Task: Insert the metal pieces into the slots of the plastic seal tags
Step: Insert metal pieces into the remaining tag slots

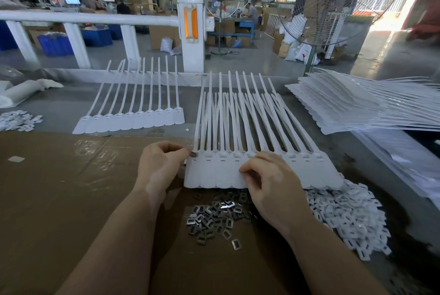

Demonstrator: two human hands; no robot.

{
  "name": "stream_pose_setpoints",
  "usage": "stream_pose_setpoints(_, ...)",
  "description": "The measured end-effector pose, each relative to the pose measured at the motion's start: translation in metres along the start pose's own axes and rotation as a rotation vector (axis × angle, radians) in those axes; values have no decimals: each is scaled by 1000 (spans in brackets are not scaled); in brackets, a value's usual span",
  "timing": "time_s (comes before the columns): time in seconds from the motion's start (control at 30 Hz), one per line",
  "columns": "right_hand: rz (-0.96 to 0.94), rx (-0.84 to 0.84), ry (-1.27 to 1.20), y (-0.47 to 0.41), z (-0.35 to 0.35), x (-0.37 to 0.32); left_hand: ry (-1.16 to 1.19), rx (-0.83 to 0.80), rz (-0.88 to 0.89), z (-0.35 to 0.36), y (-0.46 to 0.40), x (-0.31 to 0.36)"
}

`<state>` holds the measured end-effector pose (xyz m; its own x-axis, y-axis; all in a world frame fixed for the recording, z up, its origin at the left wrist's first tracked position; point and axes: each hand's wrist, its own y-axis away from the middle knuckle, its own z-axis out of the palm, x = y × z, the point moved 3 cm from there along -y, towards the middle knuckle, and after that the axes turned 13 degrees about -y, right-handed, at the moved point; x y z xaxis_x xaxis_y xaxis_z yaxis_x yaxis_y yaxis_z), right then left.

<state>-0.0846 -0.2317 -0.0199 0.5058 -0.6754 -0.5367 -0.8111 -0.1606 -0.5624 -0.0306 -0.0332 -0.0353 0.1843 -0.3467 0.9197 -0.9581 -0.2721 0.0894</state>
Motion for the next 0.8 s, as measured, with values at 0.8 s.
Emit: stream_pose_setpoints(0.8, 19, -18, -3, 0, 1, 1, -85, -14, 11, 0, 1, 2)
